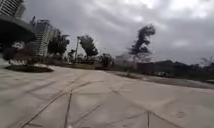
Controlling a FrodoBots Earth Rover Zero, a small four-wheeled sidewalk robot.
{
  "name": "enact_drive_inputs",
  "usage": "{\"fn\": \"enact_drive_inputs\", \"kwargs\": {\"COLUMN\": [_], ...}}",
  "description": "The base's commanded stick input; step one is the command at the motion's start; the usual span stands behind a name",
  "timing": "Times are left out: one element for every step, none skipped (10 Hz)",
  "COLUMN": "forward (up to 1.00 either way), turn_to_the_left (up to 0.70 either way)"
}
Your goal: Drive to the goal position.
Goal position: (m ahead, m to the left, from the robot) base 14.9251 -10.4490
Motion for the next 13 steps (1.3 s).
{"fn": "enact_drive_inputs", "kwargs": {"forward": [0.7,0.7,0.7,0.7,0.7,0.7,0.7,0.7,0.7,0.7,0.7,0.7,0.7], "turn_to_the_left": [-0.01,0.0,0.0,0.0,0.0,0.0,0.0,0.0,0.0,0.0,0.0,0.0,0.0]}}
